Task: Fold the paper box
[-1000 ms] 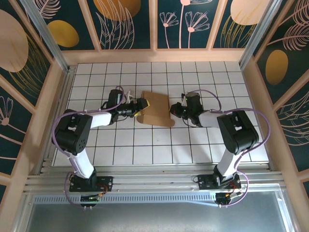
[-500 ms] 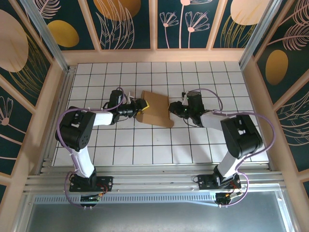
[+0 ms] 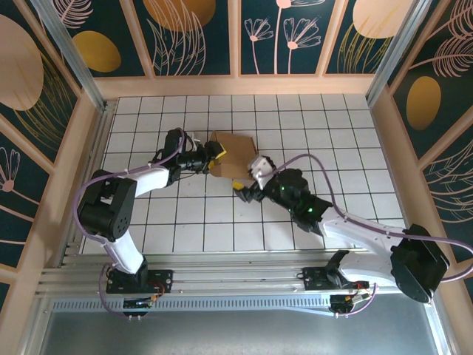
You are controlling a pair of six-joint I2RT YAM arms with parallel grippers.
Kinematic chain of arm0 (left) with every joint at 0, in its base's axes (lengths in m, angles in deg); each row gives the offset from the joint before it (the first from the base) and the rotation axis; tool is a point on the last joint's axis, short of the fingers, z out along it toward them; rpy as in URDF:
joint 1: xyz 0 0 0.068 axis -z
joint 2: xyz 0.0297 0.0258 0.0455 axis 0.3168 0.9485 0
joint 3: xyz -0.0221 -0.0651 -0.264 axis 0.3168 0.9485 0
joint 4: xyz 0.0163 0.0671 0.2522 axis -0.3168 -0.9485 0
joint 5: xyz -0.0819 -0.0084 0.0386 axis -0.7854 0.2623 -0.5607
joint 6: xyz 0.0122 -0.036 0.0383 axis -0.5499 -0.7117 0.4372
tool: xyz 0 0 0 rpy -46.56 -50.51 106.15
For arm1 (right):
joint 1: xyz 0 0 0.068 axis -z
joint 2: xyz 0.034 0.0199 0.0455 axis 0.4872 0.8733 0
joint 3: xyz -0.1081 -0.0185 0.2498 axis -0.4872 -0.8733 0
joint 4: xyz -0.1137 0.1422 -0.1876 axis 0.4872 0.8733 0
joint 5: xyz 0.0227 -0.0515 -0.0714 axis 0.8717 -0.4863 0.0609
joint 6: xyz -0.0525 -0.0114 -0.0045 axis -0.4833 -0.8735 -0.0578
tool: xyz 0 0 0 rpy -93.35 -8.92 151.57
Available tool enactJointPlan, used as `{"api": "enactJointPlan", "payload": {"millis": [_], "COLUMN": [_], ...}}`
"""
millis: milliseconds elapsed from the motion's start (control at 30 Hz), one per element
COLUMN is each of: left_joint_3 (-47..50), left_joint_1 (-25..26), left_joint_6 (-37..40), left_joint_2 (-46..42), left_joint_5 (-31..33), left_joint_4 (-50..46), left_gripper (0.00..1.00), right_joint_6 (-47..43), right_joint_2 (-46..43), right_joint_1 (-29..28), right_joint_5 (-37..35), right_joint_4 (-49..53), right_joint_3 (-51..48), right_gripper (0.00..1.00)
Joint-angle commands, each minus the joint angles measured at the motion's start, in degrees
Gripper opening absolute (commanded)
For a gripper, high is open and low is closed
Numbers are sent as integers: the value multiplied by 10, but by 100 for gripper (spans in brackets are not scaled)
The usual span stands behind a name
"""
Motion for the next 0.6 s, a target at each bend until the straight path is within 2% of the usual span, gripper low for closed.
{"api": "enactJointPlan", "payload": {"millis": [0, 567], "left_joint_3": [-13, -15], "left_joint_1": [-3, -2], "left_joint_6": [-30, -39], "left_joint_2": [-30, -35], "left_joint_5": [12, 15], "left_joint_4": [-25, -29], "left_gripper": [59, 57], "right_joint_6": [-260, -509], "right_joint_2": [26, 397], "right_joint_1": [-27, -17], "right_joint_5": [-102, -285], "right_joint_4": [-88, -481], "right_joint_3": [-36, 69], "right_gripper": [99, 98]}}
